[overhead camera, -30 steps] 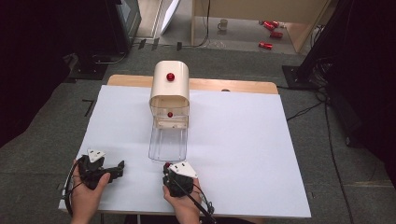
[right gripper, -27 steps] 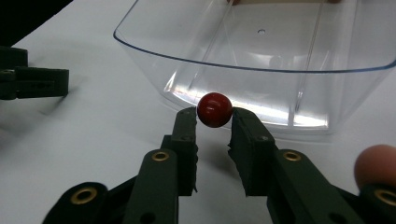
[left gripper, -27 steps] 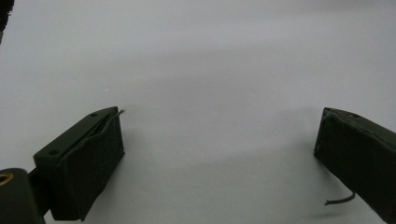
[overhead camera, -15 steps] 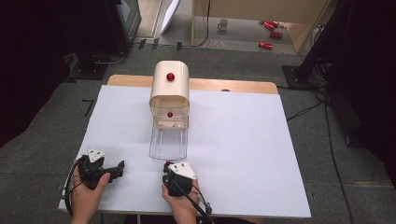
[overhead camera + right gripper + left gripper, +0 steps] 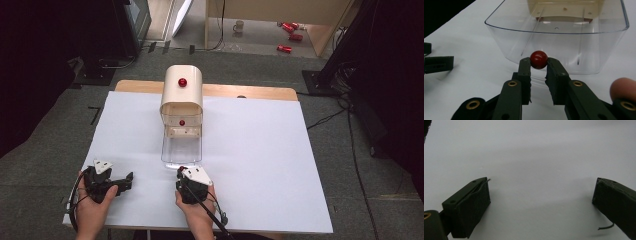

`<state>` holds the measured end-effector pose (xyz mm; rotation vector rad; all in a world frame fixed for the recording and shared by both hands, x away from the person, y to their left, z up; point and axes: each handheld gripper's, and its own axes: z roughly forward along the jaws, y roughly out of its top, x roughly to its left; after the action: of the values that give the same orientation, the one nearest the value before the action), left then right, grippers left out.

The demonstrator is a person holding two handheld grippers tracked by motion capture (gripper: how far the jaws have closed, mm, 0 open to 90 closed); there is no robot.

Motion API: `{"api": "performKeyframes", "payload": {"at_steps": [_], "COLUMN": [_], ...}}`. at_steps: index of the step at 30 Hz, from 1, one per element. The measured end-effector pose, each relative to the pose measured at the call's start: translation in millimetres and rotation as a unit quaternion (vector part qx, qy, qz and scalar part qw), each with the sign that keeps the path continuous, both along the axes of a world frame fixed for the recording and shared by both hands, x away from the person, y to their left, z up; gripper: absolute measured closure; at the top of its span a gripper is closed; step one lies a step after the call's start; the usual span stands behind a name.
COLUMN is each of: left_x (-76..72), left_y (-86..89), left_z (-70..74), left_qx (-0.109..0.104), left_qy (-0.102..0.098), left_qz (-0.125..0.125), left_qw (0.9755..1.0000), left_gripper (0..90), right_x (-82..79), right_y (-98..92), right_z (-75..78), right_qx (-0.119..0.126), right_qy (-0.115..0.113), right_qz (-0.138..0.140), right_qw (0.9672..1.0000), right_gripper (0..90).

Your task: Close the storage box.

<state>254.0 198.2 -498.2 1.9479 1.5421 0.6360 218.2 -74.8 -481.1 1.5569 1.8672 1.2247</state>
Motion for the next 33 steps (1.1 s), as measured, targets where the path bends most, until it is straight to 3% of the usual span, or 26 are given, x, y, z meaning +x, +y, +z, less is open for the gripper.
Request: {"api": "performKeyframes", "payload": {"at_steps": [8, 33], "left_x": [0.0, 0.0], "left_y": [0.0, 0.0], "left_z": [0.0, 0.0], "left_qx": [0.000, 0.000], "left_qy": [0.000, 0.000], "left_qz": [0.000, 0.000], "left_qw": [1.0000, 1.0000], "left_gripper": [1.2, 1.2], "right_x": [13.3, 49.0], "right_y": [-1.0, -1.7], "right_z": [5.8, 5.7], "right_qx": [-0.004, -0.005], "right_qy": [-0.006, 0.006], "right_qz": [0.001, 0.011], "right_qw": [1.0000, 0.9999], "right_gripper": [75.2, 75.1]}}
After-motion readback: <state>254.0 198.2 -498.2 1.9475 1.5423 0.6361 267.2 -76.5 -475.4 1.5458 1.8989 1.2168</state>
